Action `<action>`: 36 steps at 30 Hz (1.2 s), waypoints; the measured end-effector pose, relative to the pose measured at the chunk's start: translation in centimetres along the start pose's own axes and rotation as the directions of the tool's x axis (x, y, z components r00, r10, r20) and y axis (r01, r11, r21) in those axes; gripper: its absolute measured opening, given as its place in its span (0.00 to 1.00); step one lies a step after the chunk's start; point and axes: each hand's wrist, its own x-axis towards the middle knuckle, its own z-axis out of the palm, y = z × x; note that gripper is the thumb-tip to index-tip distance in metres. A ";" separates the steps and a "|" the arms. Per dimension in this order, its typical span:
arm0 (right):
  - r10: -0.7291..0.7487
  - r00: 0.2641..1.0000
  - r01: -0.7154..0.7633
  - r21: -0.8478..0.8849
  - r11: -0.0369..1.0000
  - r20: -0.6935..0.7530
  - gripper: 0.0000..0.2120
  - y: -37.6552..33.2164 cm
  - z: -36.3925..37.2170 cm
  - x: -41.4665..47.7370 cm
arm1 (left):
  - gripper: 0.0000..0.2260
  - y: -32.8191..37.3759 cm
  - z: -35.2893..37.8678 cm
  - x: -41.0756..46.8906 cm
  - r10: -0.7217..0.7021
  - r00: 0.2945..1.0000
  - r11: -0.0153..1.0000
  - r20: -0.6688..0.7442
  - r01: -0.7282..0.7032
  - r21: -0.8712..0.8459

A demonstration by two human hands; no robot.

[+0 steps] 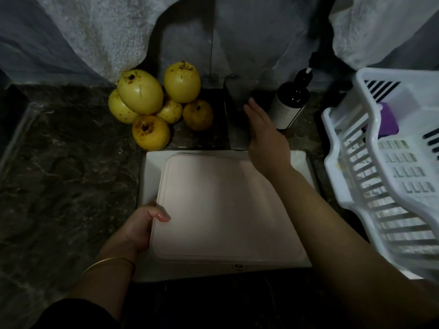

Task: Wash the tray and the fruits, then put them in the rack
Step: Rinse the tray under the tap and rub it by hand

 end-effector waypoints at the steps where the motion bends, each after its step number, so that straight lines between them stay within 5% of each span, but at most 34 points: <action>1: 0.050 0.997 -0.046 0.068 0.997 -0.063 0.30 0.4 0.1 -0.5 | 0.10 -0.1 -0.3 0.1 -0.005 1.000 1.000 0.001 0.005 0.000; 4: 0.322 0.926 -0.284 0.200 0.938 -0.195 0.26 2.4 0.8 -2.8 | 0.15 -0.3 -0.9 0.1 -0.020 1.000 0.999 0.009 0.020 0.036; 9: 0.559 0.829 -0.557 -0.092 0.825 -0.011 0.28 4.9 2.7 -6.2 | 0.03 -0.4 -0.6 0.0 0.034 0.998 0.999 -0.046 -0.032 0.034; 15: 0.804 0.549 -0.835 0.182 0.518 0.228 0.27 5.5 2.4 -5.3 | 0.11 -0.4 -0.3 -0.3 0.048 0.996 0.998 -0.078 -0.045 0.037; 17: 0.811 0.533 -0.840 0.263 0.474 0.241 0.25 5.8 2.1 -5.0 | 0.19 -0.7 -1.1 0.4 0.047 0.992 0.999 -0.120 -0.044 0.027; 21: 0.856 0.483 -0.833 0.398 0.384 0.186 0.22 5.4 1.5 -5.3 | 0.15 -0.4 -1.8 1.3 0.022 0.971 0.997 -0.238 -0.039 -0.068; 23: 0.879 0.439 -0.818 0.489 0.304 0.187 0.24 5.0 0.9 -5.6 | 0.22 -0.3 -1.7 1.9 0.033 0.965 0.996 -0.259 -0.052 -0.069; 26: 0.883 0.453 -0.770 0.553 0.319 0.121 0.24 4.0 0.2 -6.0 | 0.29 0.1 -1.5 2.3 0.006 0.949 0.999 -0.314 -0.016 -0.031; 36: 0.906 0.391 -0.641 0.754 0.143 0.160 0.26 3.2 -0.5 -5.6 | 0.22 1.1 -1.0 1.8 0.098 0.915 0.994 -0.392 -0.070 0.087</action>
